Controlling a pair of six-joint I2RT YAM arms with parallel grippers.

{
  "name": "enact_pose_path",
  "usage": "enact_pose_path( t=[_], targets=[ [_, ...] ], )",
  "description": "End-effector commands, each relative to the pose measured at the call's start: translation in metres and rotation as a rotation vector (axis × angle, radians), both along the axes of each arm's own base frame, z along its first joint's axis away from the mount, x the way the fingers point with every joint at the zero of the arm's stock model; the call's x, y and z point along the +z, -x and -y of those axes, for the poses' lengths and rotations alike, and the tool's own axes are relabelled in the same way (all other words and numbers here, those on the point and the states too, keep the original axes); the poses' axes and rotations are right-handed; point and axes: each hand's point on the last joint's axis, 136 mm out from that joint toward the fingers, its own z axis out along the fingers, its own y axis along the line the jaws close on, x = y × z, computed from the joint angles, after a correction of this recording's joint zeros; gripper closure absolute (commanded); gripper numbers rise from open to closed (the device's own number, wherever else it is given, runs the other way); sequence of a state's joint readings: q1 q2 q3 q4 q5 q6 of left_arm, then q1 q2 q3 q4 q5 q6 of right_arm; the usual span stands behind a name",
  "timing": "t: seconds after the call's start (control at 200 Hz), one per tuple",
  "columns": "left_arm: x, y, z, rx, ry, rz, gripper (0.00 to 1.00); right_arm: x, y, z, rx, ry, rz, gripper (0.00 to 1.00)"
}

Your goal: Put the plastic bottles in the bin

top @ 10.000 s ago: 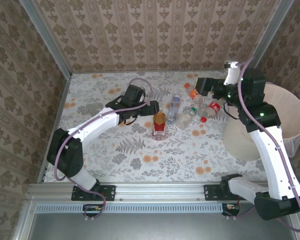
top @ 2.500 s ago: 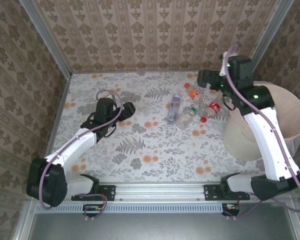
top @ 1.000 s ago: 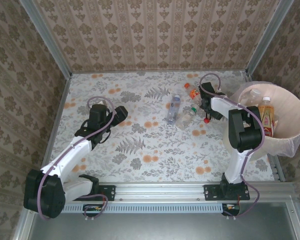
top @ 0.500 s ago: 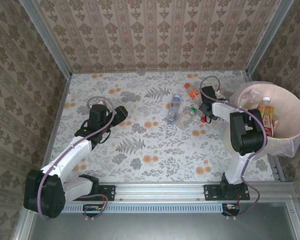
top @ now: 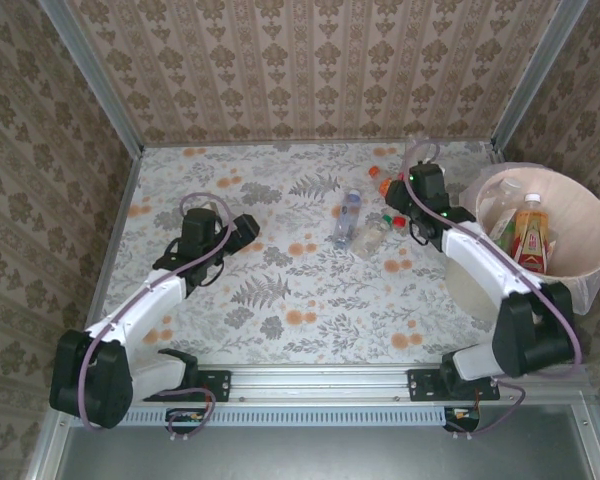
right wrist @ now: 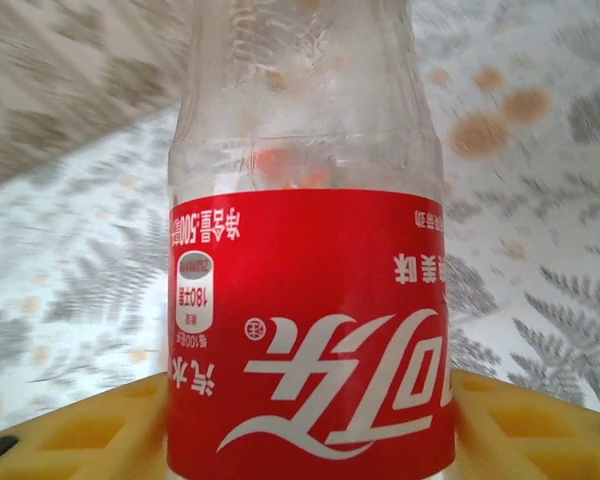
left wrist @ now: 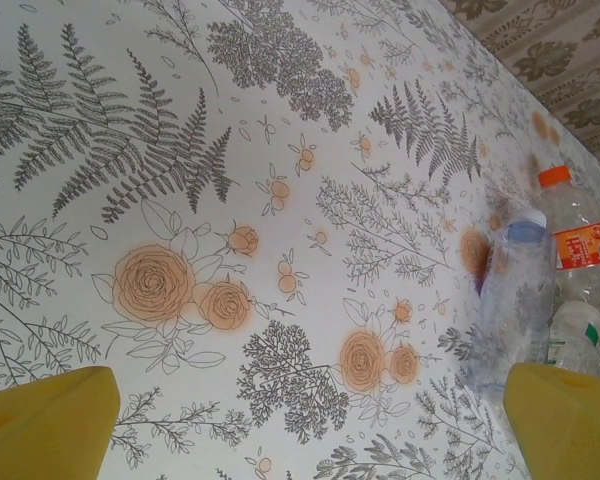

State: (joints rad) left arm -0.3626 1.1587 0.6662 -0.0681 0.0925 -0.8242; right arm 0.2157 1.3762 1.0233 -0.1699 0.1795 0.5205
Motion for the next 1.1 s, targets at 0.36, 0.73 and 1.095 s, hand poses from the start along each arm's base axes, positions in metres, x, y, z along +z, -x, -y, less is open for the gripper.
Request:
enact_pose_path(
  t=[0.36, 0.73, 1.095],
  targets=[
    [0.024, -0.013, 0.016, -0.053, 0.063, 0.049, 0.0, 0.155, 0.078, 0.014, 0.115, 0.143, 0.286, 0.5],
    [0.022, -0.02, 0.03, -0.097, 0.08, 0.031, 0.0, 0.181, 0.149, 0.121, -0.236, 0.283, 0.162, 0.5],
    [0.027, -0.029, 0.043, -0.147, 0.093, 0.013, 0.0, 0.153, 0.215, 0.199, -0.571, 0.486, -0.12, 0.5]
  ],
)
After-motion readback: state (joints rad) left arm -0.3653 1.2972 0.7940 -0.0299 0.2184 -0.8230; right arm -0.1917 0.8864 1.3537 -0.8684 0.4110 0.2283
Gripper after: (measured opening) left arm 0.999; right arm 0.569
